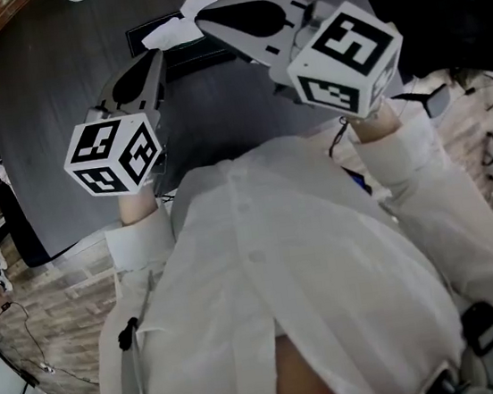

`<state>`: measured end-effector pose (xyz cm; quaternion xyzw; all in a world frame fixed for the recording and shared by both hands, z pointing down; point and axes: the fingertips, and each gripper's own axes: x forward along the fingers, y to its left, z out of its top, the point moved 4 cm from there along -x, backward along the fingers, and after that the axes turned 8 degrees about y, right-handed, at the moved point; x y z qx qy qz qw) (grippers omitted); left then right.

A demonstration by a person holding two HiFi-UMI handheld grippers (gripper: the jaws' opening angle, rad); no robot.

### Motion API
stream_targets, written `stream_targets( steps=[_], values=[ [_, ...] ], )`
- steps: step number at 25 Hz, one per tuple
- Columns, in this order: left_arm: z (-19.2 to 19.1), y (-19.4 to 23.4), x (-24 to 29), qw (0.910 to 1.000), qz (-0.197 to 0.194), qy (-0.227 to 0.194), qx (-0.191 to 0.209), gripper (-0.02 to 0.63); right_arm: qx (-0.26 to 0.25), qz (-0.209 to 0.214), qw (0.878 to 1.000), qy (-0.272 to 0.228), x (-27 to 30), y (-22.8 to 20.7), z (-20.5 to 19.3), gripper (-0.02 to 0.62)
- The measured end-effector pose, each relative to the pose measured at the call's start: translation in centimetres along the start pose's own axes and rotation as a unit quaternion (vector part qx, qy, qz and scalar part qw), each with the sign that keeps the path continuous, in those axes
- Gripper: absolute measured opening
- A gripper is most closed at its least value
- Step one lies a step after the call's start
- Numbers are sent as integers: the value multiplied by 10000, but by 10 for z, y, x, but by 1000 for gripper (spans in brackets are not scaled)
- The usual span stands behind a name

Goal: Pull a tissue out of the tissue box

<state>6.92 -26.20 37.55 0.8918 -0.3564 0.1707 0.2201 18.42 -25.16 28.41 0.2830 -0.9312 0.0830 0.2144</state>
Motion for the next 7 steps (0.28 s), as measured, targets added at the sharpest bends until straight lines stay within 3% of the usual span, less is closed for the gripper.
stream_targets(
  steps=[7],
  values=[
    [-4, -5, 2, 10000, -23, 70, -47, 6, 99, -65, 9999, 52, 1, -5, -12, 5]
  ],
)
